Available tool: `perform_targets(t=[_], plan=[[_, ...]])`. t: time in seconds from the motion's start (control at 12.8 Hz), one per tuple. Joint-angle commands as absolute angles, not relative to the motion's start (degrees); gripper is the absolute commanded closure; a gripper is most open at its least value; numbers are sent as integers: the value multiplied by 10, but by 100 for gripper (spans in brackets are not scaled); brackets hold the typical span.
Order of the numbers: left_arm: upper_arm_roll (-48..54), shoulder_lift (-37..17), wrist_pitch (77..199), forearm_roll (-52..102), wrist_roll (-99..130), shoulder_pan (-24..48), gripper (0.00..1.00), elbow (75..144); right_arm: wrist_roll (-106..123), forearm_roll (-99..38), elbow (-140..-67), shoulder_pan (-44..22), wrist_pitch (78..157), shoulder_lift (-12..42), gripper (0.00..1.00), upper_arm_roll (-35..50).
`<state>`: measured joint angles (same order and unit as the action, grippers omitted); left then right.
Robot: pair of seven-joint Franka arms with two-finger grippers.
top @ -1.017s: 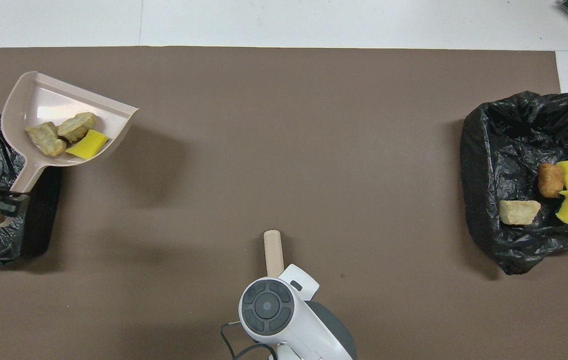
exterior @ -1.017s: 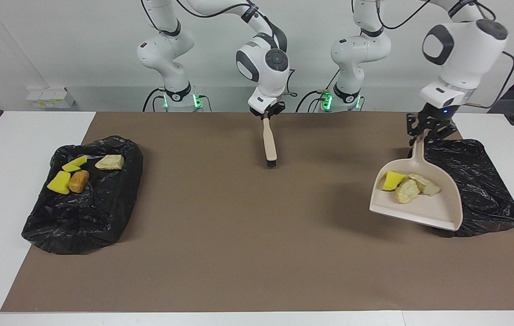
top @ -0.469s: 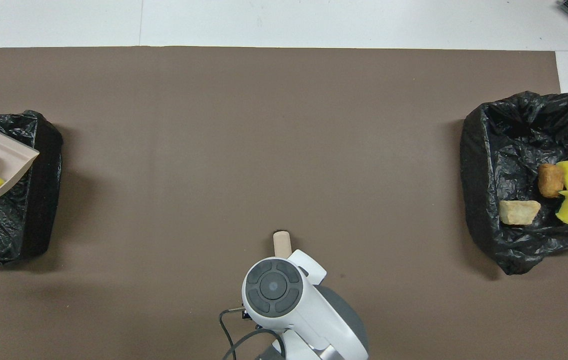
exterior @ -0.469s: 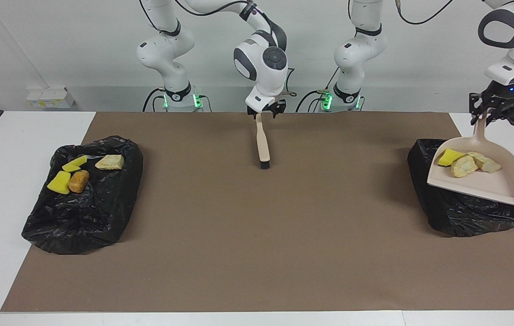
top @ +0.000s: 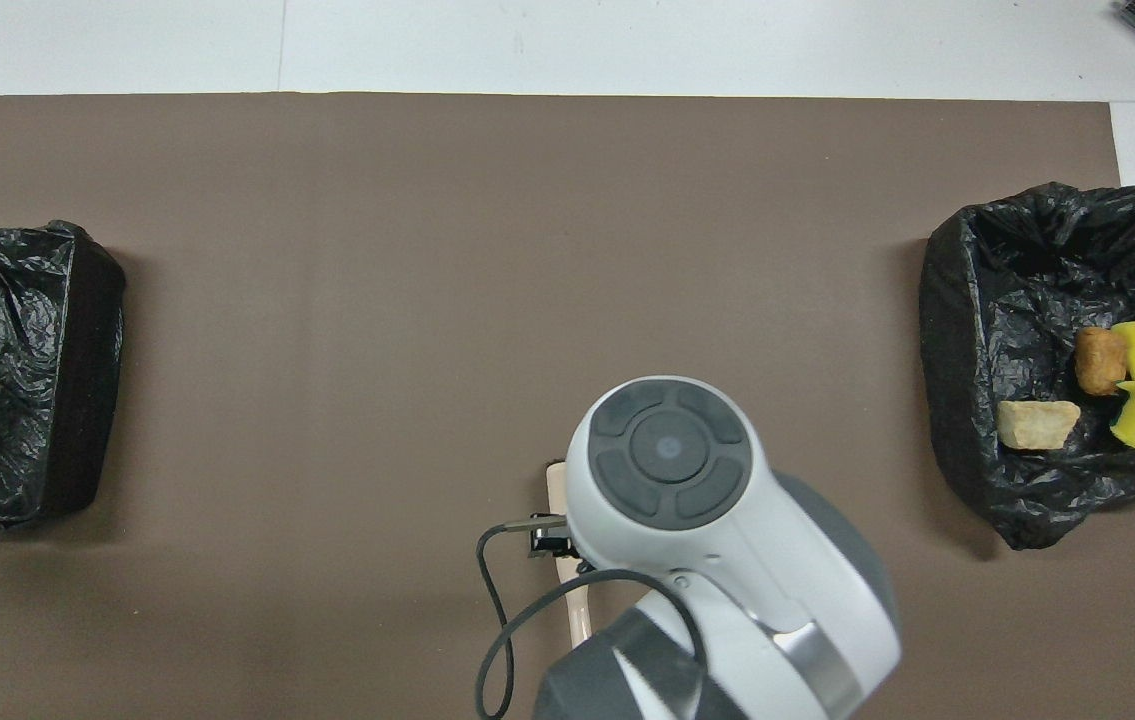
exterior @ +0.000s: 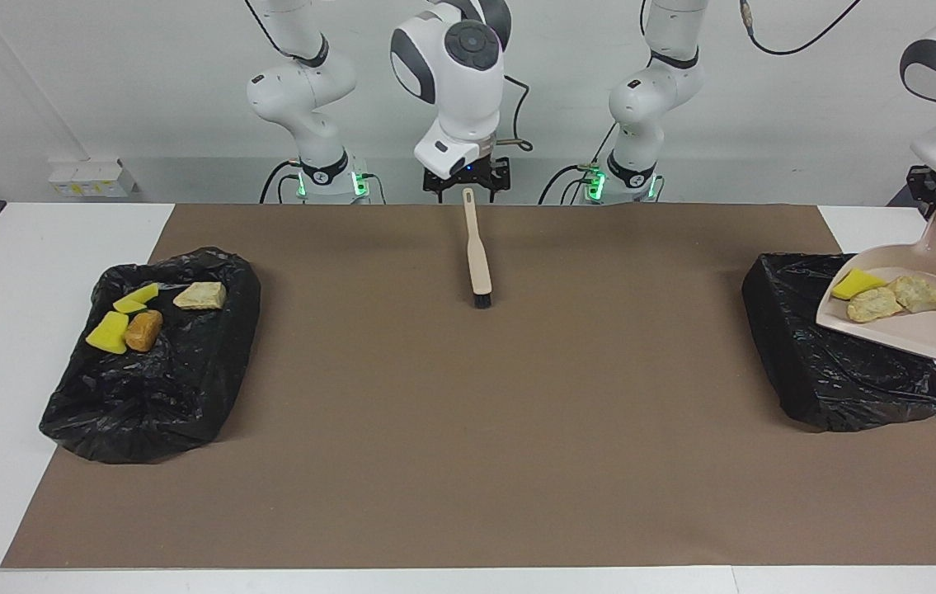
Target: Sweep and dump trash in bin
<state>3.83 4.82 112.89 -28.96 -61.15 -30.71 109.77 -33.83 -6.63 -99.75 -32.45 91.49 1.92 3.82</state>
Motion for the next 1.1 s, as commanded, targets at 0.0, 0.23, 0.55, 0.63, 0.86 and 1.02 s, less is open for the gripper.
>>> perform_targets(t=[0.0,0.23,0.55,0.63,0.86,1.02], plan=[[39,48,1086,-383,-637,-267,100,1079,-258,-55,-924,-253,852,27,0,41],[40,48,1050,-466,-649,-217,100,1076,-172,-49,-886,-171,838,23,0,40],[42,43,999,-571,-708,-157,100,1036,-105,16,-867,-115,840,21,0,36],[42,43,984,-573,-714,-141,100,1025,-93,44,-867,-109,845,21,0,37],[43,28,995,-558,-712,-126,100,993,-33,67,-867,-73,848,21,0,31],[43,-10,999,-367,-672,-134,100,922,24,64,-867,-45,849,20,0,19]])
